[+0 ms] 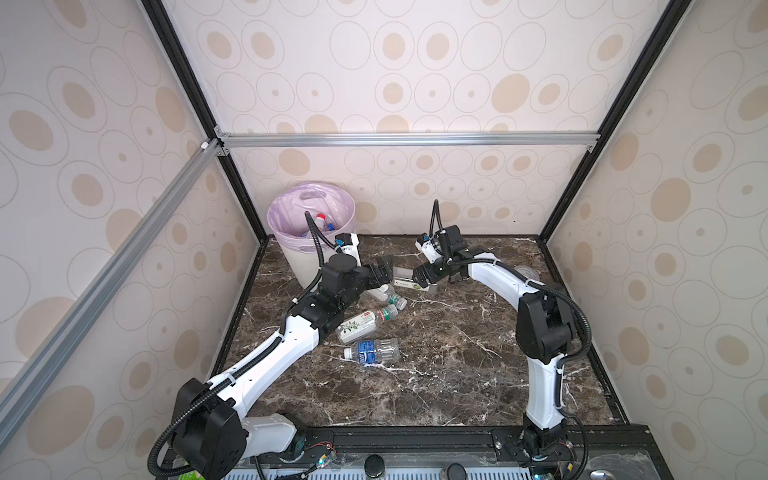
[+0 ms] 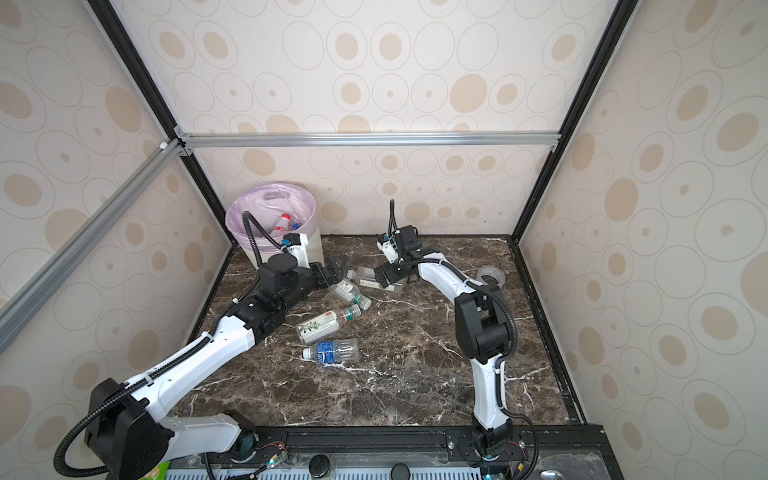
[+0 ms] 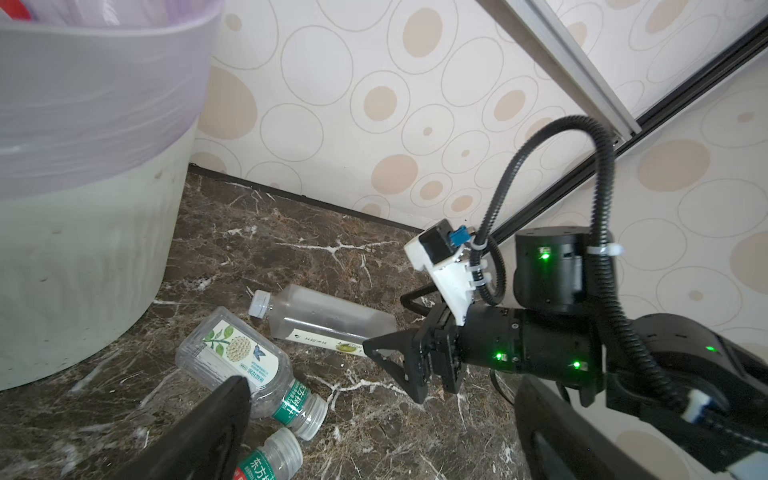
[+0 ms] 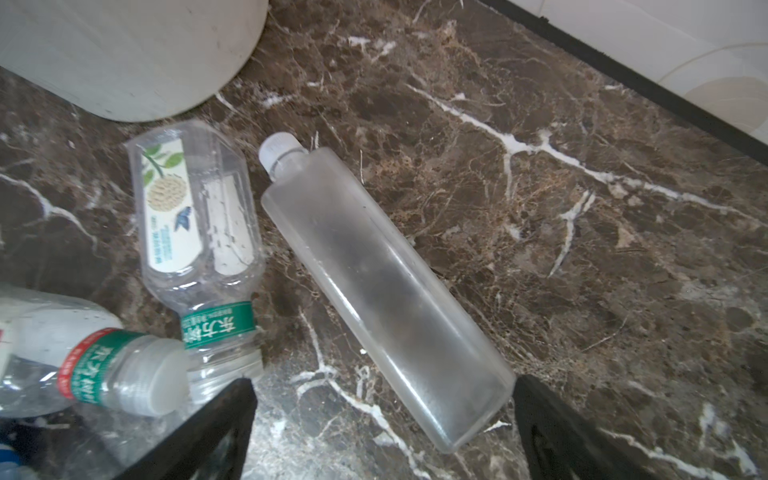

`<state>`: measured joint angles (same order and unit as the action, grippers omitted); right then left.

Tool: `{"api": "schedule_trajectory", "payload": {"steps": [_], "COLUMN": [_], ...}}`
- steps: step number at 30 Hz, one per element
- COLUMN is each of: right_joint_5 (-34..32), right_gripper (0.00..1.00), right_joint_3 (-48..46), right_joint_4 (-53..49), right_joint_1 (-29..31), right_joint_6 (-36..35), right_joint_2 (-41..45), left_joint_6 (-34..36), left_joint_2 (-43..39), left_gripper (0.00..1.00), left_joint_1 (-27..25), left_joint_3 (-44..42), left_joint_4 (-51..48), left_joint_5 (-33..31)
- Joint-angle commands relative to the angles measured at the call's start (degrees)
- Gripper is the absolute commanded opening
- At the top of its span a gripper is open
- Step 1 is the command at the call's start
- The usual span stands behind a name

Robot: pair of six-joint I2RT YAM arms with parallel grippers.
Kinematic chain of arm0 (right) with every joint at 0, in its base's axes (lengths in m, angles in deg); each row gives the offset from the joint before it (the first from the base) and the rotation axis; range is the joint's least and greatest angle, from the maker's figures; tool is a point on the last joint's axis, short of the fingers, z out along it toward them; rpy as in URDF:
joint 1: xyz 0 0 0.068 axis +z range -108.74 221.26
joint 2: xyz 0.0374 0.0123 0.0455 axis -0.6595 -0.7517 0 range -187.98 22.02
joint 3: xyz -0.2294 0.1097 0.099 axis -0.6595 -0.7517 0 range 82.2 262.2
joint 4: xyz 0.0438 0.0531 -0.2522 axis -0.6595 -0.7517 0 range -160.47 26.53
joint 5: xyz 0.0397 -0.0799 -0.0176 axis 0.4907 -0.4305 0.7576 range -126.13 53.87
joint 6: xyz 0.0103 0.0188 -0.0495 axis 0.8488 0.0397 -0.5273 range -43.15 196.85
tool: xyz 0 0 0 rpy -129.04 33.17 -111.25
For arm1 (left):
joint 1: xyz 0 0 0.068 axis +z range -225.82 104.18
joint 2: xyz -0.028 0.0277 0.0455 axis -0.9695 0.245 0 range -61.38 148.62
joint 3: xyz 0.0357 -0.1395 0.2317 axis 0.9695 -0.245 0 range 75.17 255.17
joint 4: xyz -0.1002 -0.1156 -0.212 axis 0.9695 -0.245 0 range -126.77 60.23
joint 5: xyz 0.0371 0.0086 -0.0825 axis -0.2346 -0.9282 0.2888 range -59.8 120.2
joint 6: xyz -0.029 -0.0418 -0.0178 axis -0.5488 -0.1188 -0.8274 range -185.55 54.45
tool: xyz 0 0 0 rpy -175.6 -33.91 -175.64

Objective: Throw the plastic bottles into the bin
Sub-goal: 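Lower the right gripper onto the frosted square bottle and close it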

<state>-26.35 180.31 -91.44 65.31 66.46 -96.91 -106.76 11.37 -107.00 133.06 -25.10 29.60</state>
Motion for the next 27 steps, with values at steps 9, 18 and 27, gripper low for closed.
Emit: {"api": "schedule_trajectory", "payload": {"steps": [9,18,27], "right_joint_5": [-6.24,-8.64,-10.64], "right_gripper": [0.99,0.89,0.75], "right_joint_3": [7.05,14.38,10.6], "right_joint_4": [-4.36,-11.22,-11.19], "right_joint_1": [1.24,2.17,1.3], "right_joint_6": [-9.24,-9.47,-6.23], "right_joint_2": [-7.3,-13.76,-12.27], "left_joint_6": [-4.12,-3.5,-3.98], "left_joint_2": [1.82,0.81,0.99], "left_gripper": [0.99,0.99,0.99], "left_joint_1": [-0.04,-0.1,-0.04], "left_joint_3": [-5.37,-6.71,-6.6], "left_joint_4": [7.82,7.48,7.52], "left_joint_5": [0.83,-0.06,0.62]}}
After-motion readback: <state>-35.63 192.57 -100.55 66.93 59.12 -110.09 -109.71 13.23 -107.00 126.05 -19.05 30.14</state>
